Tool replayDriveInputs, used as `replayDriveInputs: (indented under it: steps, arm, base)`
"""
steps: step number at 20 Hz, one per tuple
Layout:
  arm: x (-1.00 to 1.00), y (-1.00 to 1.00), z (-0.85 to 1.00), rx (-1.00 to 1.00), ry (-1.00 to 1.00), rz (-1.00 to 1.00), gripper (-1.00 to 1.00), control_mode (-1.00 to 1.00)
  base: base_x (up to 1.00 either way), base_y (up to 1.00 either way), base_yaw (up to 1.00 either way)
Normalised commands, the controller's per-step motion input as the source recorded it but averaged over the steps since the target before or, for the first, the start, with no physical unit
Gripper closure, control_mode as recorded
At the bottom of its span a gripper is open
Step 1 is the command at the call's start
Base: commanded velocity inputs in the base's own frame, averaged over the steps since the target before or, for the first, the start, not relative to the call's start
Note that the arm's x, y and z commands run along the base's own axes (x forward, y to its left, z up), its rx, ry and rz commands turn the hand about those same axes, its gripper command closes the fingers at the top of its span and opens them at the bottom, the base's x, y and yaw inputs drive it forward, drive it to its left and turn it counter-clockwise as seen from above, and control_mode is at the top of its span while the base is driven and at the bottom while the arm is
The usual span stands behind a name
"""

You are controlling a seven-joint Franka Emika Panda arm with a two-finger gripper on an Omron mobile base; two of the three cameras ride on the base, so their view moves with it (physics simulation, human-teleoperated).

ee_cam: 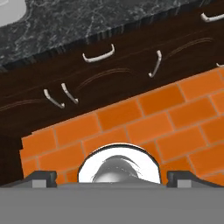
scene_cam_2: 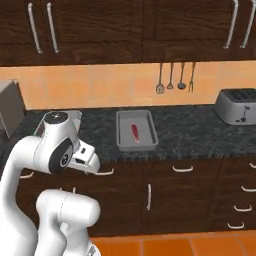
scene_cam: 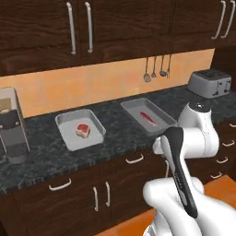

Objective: Place one avocado and one steak in each tupperware on the nearby counter, to pack two identical lunches.

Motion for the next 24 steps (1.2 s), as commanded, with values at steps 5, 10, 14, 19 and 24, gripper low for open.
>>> replayDriveInputs:
  steps: [5,10,14,19,24]
  arm:
    - [0.0,0.0,0.0,0.0,0.0,0.0,-1.0,1.0]
    - [0.0,0.0,0.0,0.0,0.0,0.0,-1.0,1.0]
    - [0.0,0.0,0.0,0.0,0.0,0.0,-1.0,1.0]
    - [0.0,0.0,0.0,0.0,0.0,0.0,-1.0,1.0]
    - [0.0,0.0,0.0,0.0,0.0,0.0,-1.0,1.0]
  base:
    - [0.0,-0.65,-0.75]
    - [0.0,-0.71,-0.79]
    - [0.04,-0.76,-0.77]
    - [0.57,-0.75,-0.41]
    - [0.92,-0.52,0.0]
